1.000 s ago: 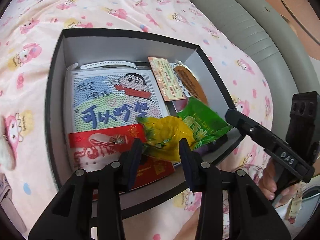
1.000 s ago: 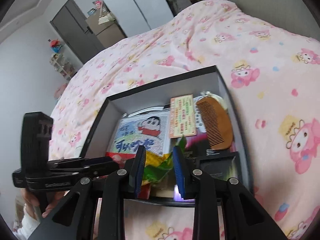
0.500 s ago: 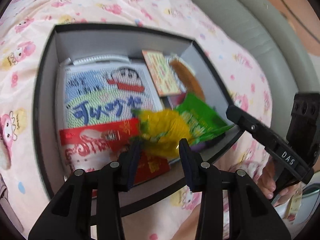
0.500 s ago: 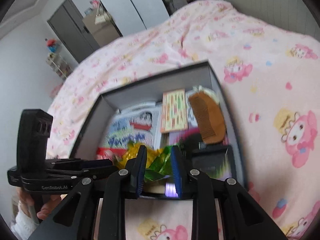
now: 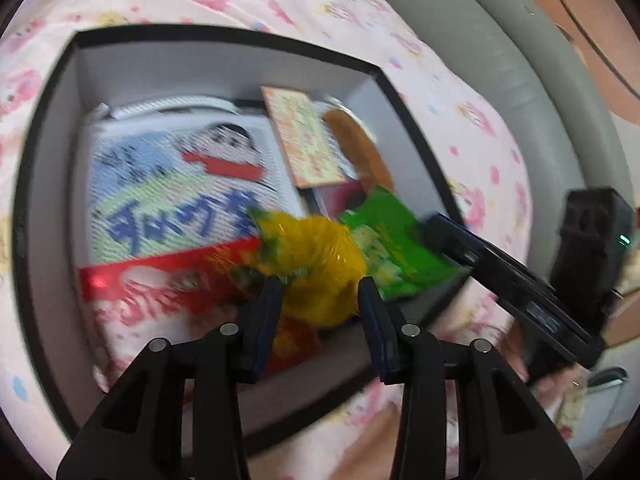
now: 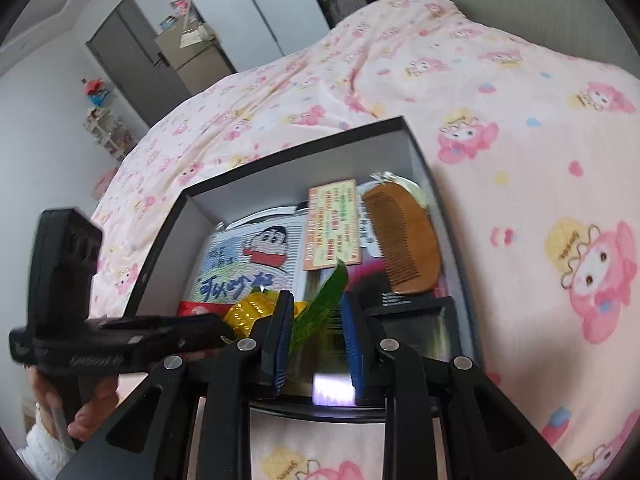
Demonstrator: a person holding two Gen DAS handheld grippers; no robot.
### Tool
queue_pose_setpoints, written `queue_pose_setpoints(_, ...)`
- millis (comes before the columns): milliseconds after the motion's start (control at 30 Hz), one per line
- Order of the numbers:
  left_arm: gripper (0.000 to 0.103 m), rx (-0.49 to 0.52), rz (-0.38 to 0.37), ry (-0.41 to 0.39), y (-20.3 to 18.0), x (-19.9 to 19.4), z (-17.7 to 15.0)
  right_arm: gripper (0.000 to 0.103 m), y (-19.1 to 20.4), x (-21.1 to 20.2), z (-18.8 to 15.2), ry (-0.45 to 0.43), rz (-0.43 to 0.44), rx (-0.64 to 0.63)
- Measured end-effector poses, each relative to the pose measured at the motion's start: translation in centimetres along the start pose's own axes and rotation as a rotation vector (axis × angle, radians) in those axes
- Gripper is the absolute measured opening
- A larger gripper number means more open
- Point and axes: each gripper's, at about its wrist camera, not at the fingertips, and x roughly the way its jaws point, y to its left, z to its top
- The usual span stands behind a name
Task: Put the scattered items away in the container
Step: 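Open both grippers to release the candy bag inside the box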
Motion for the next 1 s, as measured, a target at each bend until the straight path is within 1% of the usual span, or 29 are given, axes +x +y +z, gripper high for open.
queue_pose_setpoints(67, 0.039, 0.003, -0.059, 0.042, -0.3, 0.6, -0.3, 0.021, -0.4, 0.1, 0.1, 0.004, -0.032, 0.011)
queue_pose_setpoints(100, 0.039, 0.011, -0.054, 0.042, -0.8, 0.6, -0.6, 0.021, -0.5, 0.2, 0.1, 0.004, -0.043, 0.010)
queue_pose_setpoints(133, 0.039, 0.023, -0.031, 0.030, -1.0, 0.5, -0.6, 0.021, -0.5, 0.2, 0.1, 0.004, -0.043, 0.009)
queue_pose_setpoints(200, 0.039, 0.021, -0.008, -0.012, -1.0, -0.3, -0.6, 0.021, -0.4, -0.2, 0.2, -0.006, -0.043, 0.010)
queue_pose_setpoints(300, 0.039, -0.026, 0.002, -0.103, -0.2, -2.0, 0.2, 0.021, -0.1, -1.3, 0.3, -0.058, -0.046, 0.007)
queue_pose_setpoints(367, 0.039, -0.061, 0.039, -0.153, 0.6, -2.6, 1.2, 0.021, 0.2, -2.2, 0.4, -0.093, -0.026, -0.003)
queue_pose_setpoints(400, 0.039, -0.073, 0.054, -0.157, 0.9, -2.4, 1.9, 0.021, 0.4, -2.5, 0.5, -0.100, -0.007, -0.012)
queue_pose_setpoints(433, 0.039, -0.084, 0.069, -0.146, 1.2, -2.0, 2.3, 0.021, 0.7, -2.6, 0.5, -0.100, 0.017, -0.021)
queue_pose_setpoints(500, 0.039, -0.104, 0.090, -0.098, 1.9, -0.8, 2.6, 0.021, 1.1, -2.3, 0.4, -0.085, 0.062, -0.032)
queue_pose_setpoints(567, 0.039, -0.111, 0.095, -0.047, 2.4, 0.2, 2.2, 0.021, 1.4, -1.7, 0.1, -0.055, 0.097, -0.039)
queue_pose_setpoints(600, 0.039, -0.108, 0.090, -0.036, 2.2, 0.4, 2.3, 0.021, 1.5, -1.4, -0.1, -0.042, 0.105, -0.042)
queue_pose_setpoints(633, 0.039, -0.108, 0.075, -0.024, 2.2, 0.3, 2.2, 0.021, 1.6, -0.9, -0.3, -0.018, 0.100, -0.047)
queue_pose_setpoints(700, 0.039, -0.112, 0.021, 0.017, 2.1, 0.0, 1.9, 0.021, 1.4, -0.1, -0.5, 0.008, 0.068, -0.045)
queue_pose_setpoints(733, 0.039, -0.108, -0.004, 0.032, 2.0, -0.1, 1.7, 0.019, 1.0, 0.5, -0.6, 0.033, 0.044, -0.026)
queue_pose_setpoints(767, 0.040, -0.097, -0.016, 0.039, 1.8, -0.2, 1.3, 0.019, 0.7, 0.8, -0.7, 0.035, 0.031, -0.016)
queue_pose_setpoints(867, 0.040, -0.041, 0.022, 0.048, 0.6, 0.0, 0.5, 0.019, 0.5, 1.0, -0.5, 0.022, -0.008, -0.024)
queue_pose_setpoints(967, 0.040, -0.028, 0.032, 0.030, 0.4, -0.6, 0.3, 0.019, 0.4, 0.6, -0.7, 0.009, -0.007, -0.015)
queue_pose_setpoints(1000, 0.042, -0.022, 0.036, 0.022, 0.1, -0.7, 0.3, 0.020, 0.5, 0.4, -0.8, 0.006, -0.009, -0.013)
